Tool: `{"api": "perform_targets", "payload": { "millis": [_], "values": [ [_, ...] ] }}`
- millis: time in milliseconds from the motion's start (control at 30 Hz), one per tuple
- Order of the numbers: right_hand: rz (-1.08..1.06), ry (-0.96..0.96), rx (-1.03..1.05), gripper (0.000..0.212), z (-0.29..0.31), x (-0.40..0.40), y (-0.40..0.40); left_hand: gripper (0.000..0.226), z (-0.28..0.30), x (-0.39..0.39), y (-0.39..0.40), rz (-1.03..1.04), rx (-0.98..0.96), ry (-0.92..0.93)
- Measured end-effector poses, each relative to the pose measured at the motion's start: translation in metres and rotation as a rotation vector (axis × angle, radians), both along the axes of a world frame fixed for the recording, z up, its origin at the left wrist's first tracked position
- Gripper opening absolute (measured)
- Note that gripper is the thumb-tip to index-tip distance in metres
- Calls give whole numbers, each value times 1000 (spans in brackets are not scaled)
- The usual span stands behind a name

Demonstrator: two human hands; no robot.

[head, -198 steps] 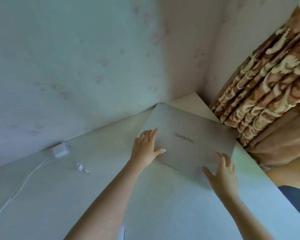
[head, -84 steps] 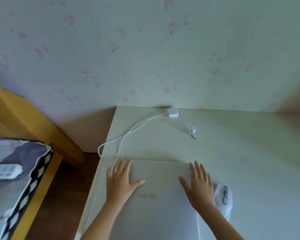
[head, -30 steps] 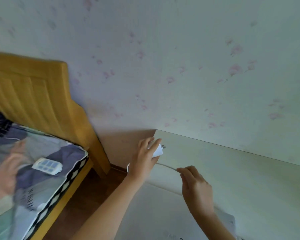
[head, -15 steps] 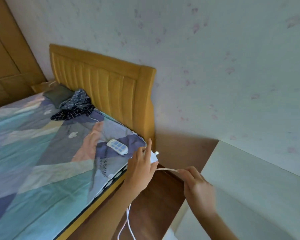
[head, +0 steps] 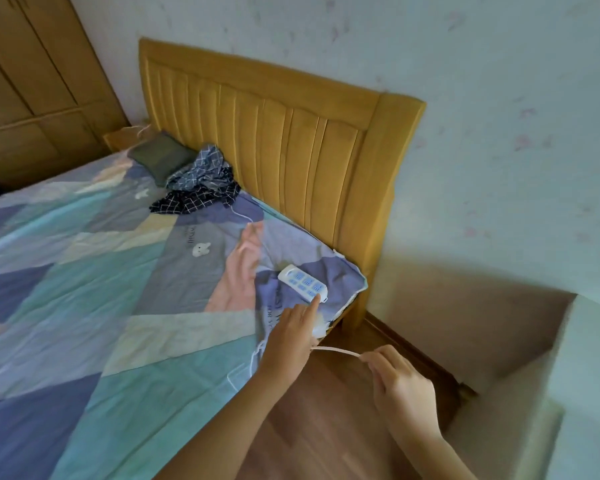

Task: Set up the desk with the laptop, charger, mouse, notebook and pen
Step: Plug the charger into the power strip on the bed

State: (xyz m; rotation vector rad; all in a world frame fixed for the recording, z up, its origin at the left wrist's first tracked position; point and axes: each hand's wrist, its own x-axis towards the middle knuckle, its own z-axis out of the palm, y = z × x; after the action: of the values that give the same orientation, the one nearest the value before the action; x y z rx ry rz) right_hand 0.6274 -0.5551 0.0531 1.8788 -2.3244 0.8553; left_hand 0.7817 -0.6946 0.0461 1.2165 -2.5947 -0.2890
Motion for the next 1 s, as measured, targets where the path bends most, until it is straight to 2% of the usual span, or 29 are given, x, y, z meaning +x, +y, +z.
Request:
{"api": "perform_targets", "payload": {
  "millis": [133, 300, 467, 600, 700, 1000],
  "values": [
    [28, 38, 19, 28, -24, -14, -45, 64, -38, -6, -55, -34, -56, -75],
    [71, 100, 93, 42, -90, -46, -128, 71, -107, -36, -137, -27, -21, -114],
    [174, 182, 222, 53, -172, -62, -208, 65, -188, -61, -211, 63, 80, -132],
    [183, 197, 244, 48, -213, -67, -250, 62, -234, -62, -239, 70, 148, -99],
    [161, 209, 234, 46, -233, -71, -268, 53, -251, -56, -249, 70, 218, 21],
    [138, 129, 247, 51, -272, -76, -283, 47, -262, -49, -264, 48, 375, 150]
  ]
}}
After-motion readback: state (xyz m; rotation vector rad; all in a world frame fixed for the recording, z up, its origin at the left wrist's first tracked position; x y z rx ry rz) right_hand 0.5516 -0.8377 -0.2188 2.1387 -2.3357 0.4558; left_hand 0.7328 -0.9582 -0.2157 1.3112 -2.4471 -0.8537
